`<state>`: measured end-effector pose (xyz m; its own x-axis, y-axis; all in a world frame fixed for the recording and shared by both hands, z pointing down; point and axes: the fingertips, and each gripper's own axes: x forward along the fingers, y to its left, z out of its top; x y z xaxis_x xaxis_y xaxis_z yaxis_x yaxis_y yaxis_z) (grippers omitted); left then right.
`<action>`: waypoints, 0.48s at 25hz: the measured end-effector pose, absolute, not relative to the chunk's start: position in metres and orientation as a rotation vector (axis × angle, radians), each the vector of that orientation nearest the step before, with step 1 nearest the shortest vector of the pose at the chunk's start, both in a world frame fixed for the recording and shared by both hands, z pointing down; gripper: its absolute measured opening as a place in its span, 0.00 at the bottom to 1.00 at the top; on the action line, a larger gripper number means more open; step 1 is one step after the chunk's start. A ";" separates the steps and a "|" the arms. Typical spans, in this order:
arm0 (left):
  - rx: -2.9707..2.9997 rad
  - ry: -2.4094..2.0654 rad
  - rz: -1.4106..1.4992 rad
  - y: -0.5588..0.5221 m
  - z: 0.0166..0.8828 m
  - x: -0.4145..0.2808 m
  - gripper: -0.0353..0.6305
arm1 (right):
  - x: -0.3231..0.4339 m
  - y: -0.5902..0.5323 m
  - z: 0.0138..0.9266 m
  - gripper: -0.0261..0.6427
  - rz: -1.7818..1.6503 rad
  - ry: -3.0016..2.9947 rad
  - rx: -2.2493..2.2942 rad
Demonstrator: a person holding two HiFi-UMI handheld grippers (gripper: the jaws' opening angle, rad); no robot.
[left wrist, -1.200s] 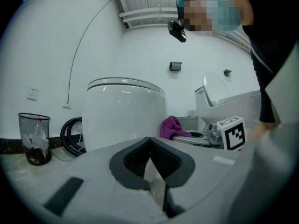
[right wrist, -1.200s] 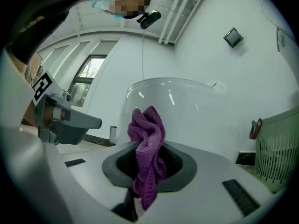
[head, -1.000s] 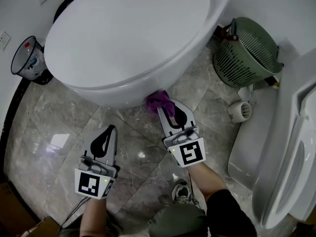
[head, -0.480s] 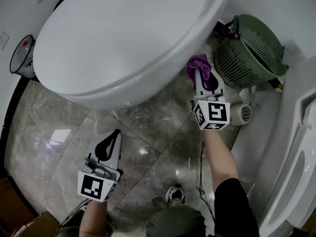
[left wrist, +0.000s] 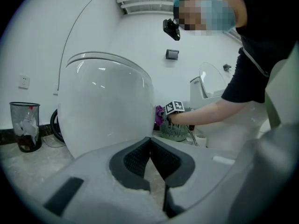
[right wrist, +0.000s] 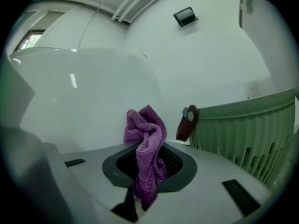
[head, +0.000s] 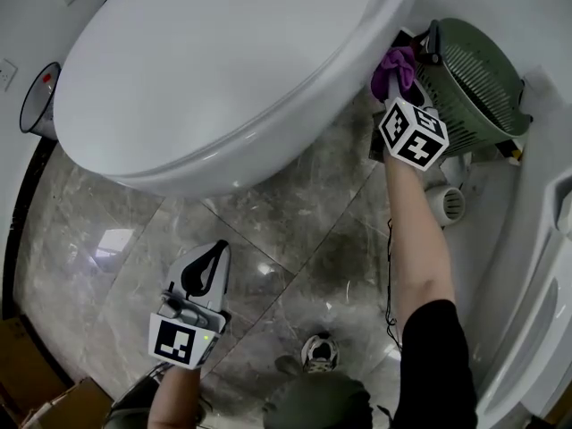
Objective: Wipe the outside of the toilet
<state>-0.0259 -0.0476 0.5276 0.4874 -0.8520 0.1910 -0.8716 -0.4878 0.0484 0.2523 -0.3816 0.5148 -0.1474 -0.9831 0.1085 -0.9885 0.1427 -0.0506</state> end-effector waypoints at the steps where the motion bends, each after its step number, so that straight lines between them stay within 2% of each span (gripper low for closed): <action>1: 2.585 -1.511 0.218 -0.047 0.529 -0.027 0.06 | 0.253 -0.383 0.513 0.14 0.187 -2.328 2.033; 7: 2.585 -1.519 0.219 -0.044 0.527 -0.036 0.06 | 0.250 -0.353 0.501 0.14 0.181 -2.405 2.043; 12: 2.617 -1.543 0.152 -0.047 0.517 -0.043 0.06 | 0.227 -0.286 0.486 0.14 0.060 -2.552 1.953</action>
